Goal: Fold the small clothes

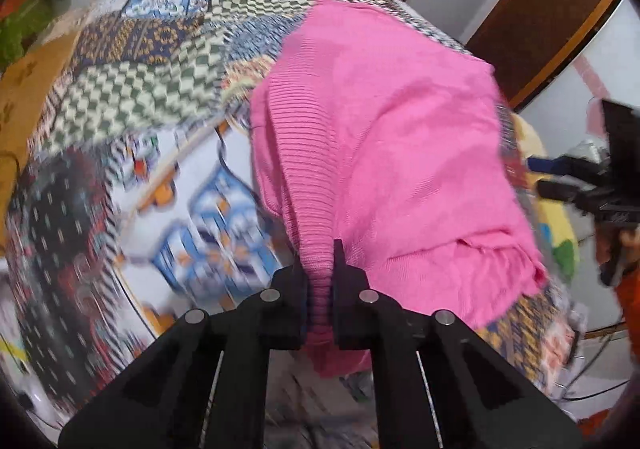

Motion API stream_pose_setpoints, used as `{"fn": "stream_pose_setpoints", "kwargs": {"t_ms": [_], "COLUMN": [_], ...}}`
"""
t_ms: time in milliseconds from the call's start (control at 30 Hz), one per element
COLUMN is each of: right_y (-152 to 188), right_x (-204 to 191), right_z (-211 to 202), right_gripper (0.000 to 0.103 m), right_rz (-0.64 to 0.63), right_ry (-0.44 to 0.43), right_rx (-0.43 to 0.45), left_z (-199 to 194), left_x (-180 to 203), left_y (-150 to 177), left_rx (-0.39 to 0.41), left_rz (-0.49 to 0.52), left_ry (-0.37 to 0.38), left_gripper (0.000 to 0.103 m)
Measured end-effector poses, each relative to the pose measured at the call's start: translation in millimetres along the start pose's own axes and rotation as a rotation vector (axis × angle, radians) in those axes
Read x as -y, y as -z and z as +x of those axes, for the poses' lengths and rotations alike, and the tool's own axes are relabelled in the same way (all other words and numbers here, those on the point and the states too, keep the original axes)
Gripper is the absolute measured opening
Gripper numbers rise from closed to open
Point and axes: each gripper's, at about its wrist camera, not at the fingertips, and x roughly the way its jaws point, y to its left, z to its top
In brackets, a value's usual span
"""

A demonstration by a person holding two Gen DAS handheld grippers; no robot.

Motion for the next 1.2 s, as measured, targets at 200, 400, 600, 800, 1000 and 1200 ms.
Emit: {"fn": "stream_pose_setpoints", "kwargs": {"t_ms": [200, 400, 600, 800, 1000, 1200], "right_y": [26, 29, 35, 38, 48, 63], "right_x": [-16, -16, -8, -8, -25, -42], "right_z": [19, 14, 10, -18, -47, -33], "right_gripper": [0.052, 0.017, 0.016, 0.022, 0.061, 0.065], "right_rz": [0.02, -0.03, -0.031, -0.005, -0.071, -0.159], "right_ry": [-0.051, -0.01, 0.072, 0.065, 0.081, 0.069], "right_rx": [-0.026, -0.013, -0.006, 0.017, 0.063, -0.011], "left_z": [-16, -24, -28, -38, -50, -39], "left_x": [23, 37, 40, 34, 46, 43], "left_y": [33, 35, 31, 32, 42, 57], "left_rx": [0.019, 0.023, 0.052, 0.053, 0.079, 0.001], "left_rz": [-0.013, 0.015, 0.051, 0.048, 0.182, 0.226], "left_ry": [0.078, 0.061, -0.06, -0.127, -0.2, -0.212], "left_gripper": [0.007, 0.007, 0.013, 0.037, 0.06, 0.061]}}
